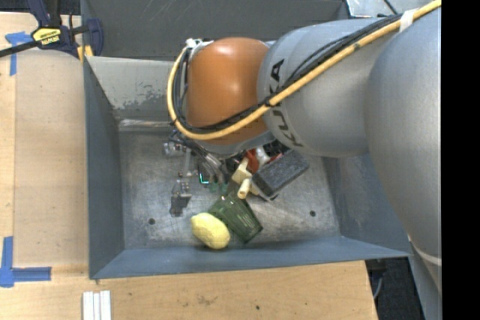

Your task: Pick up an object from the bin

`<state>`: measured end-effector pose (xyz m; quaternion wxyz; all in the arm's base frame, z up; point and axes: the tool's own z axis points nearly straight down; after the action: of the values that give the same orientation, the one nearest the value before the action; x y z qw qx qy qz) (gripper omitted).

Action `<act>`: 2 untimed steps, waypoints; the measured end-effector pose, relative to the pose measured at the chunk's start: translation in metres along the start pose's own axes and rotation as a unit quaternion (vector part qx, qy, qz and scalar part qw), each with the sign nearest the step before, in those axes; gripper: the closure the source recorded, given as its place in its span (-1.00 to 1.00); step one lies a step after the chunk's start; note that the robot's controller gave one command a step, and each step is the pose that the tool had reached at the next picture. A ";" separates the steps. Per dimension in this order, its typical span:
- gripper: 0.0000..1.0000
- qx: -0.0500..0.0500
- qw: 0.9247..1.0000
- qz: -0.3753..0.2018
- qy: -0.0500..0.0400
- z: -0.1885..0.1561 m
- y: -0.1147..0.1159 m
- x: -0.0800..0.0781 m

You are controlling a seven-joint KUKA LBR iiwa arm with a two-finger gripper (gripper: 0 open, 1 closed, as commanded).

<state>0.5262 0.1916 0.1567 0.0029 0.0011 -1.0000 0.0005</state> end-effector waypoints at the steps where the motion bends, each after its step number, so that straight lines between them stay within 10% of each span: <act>1: -1.00 -0.001 1.000 0.001 -0.004 -0.004 -0.001 -0.002; 2: -1.00 -0.002 1.000 -0.025 -0.006 0.005 -0.012 0.000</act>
Offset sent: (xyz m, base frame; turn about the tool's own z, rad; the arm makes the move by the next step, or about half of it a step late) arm -0.0162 -0.0959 -0.0713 -0.2805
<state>0.5260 0.1798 0.1515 -0.0034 0.0257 -0.9997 -0.0013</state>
